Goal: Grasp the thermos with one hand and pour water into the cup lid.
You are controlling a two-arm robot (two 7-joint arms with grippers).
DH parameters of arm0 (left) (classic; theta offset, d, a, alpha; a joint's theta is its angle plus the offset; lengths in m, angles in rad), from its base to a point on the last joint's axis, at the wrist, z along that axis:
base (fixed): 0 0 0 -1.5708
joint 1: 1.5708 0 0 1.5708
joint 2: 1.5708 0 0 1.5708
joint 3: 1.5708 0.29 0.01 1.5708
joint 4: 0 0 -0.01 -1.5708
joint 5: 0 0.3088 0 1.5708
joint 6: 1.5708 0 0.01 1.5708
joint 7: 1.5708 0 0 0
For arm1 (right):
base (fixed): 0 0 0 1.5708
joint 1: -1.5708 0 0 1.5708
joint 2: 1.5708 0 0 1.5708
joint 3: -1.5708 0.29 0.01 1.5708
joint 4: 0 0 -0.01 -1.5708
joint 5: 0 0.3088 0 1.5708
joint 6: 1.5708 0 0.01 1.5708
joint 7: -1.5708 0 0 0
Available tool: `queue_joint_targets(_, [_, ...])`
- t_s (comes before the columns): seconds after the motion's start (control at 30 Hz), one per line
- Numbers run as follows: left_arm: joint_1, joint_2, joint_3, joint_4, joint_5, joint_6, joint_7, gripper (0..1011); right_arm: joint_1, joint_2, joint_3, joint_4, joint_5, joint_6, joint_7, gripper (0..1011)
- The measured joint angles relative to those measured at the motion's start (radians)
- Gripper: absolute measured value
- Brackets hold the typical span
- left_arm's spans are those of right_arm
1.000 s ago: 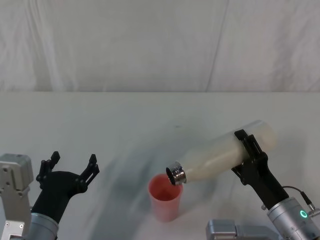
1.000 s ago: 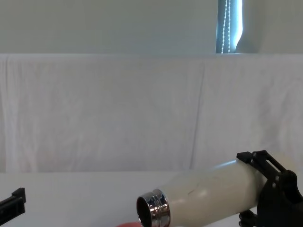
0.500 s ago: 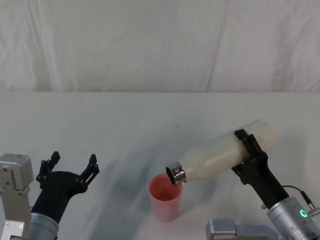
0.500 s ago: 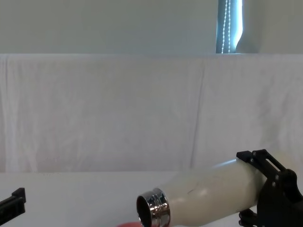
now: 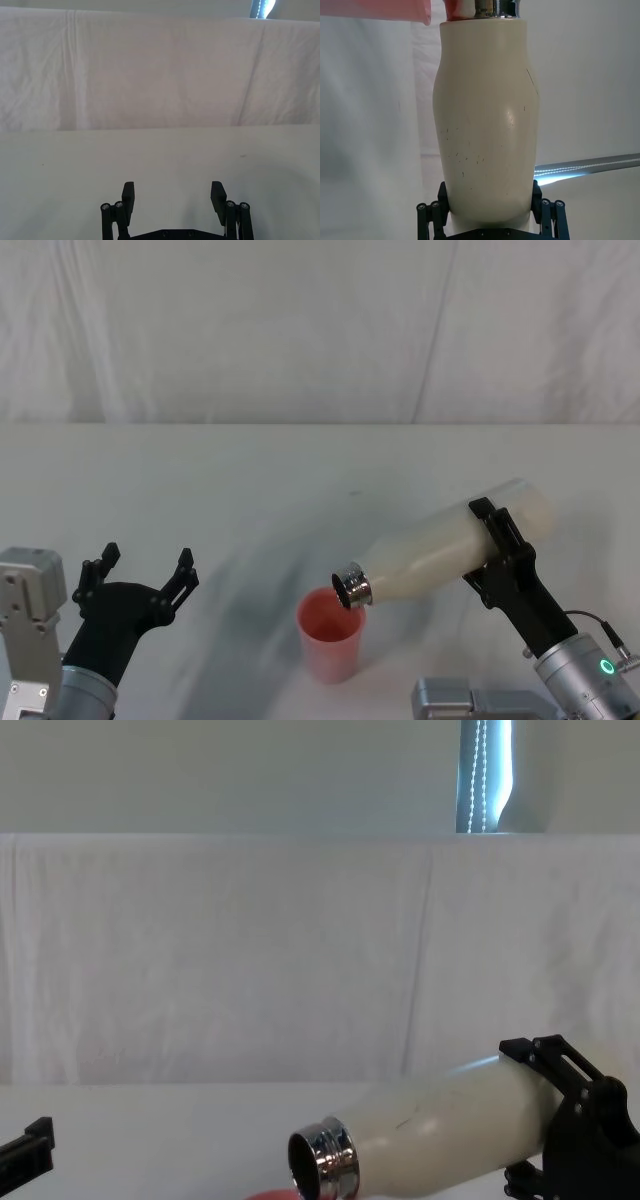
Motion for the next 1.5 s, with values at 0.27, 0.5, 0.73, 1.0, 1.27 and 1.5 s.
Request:
queue_joint_targets(0.27, [0.0,0.0,0.0,0.0,0.0,0.0,0.0,1001,-0.001,0.0,0.001,-0.001,0.004,-0.001,0.0,960])
queue_joint_targets(0.5, [0.0,0.0,0.0,0.0,0.0,0.0,0.0,1001,-0.006,-0.002,0.007,-0.006,0.023,-0.011,0.007,960])
queue_joint_targets(0.73, [0.0,0.0,0.0,0.0,0.0,0.0,0.0,1001,-0.014,-0.006,0.016,-0.015,0.051,-0.028,0.02,959])
queue_joint_targets(1.0, [0.0,0.0,0.0,0.0,0.0,0.0,0.0,1001,-0.037,-0.013,0.046,-0.051,0.138,-0.068,0.069,960])
queue_joint_targets(1.27, [0.0,0.0,0.0,0.0,0.0,0.0,0.0,1001,-0.079,-0.033,0.105,-0.11,0.3,-0.124,0.163,960])
queue_joint_targets(1.5, [0.0,0.0,0.0,0.0,0.0,0.0,0.0,1001,-0.117,-0.057,0.172,-0.157,0.463,-0.153,0.26,960])
